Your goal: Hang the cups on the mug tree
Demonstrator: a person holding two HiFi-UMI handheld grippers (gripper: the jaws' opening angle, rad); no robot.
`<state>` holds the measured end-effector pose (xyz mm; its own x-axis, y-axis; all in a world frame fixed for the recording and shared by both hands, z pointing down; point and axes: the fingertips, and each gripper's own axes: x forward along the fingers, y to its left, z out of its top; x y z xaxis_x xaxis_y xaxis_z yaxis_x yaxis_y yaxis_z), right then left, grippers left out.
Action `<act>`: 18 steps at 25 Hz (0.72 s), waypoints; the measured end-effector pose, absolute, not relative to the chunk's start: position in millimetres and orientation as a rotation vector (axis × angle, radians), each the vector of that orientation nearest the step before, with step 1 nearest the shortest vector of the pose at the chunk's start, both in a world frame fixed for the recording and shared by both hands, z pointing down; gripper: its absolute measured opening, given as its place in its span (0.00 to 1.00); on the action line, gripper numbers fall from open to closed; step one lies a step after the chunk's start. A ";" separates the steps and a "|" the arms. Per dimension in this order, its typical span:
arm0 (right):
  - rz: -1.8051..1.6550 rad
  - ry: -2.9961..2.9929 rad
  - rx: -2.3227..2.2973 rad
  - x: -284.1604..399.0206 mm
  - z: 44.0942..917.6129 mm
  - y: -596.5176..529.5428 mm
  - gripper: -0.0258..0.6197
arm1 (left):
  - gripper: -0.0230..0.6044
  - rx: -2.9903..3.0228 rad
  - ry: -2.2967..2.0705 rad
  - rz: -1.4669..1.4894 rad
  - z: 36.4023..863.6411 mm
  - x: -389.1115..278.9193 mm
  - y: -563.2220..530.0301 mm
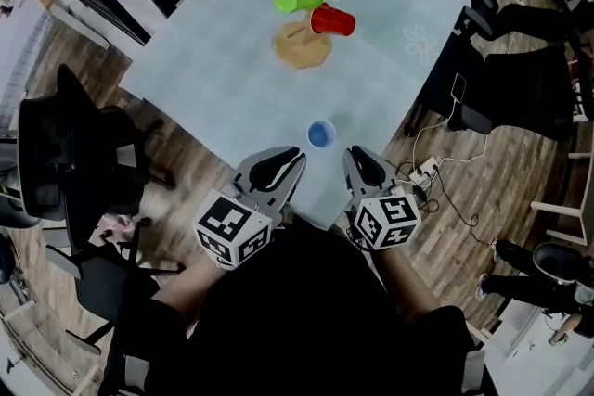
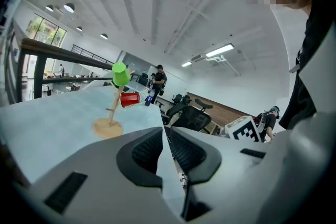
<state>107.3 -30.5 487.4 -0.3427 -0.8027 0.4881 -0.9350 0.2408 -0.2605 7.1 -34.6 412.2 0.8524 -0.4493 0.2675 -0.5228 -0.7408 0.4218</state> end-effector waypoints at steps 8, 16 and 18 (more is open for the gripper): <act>0.816 -2.135 1.476 91.3 578.9 -28.9 0.42 | 0.10 2.501 -0.722 0.221 424.4 -4.0 -40.7; 0.832 -1.993 1.436 92.9 651.6 -47.8 0.45 | 0.10 2.470 -0.750 0.256 437.3 -27.0 -51.5; 0.798 -1.999 1.428 91.5 661.6 -54.8 0.45 | 0.10 2.465 -0.755 0.263 440.3 -31.7 -54.6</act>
<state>91.5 -54.8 661.6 -0.2830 -0.6267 0.7261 -0.9545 0.2584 -0.1489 -31.7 -54.6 440.3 0.8236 -0.4602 0.3315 -0.5665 -0.6950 0.4428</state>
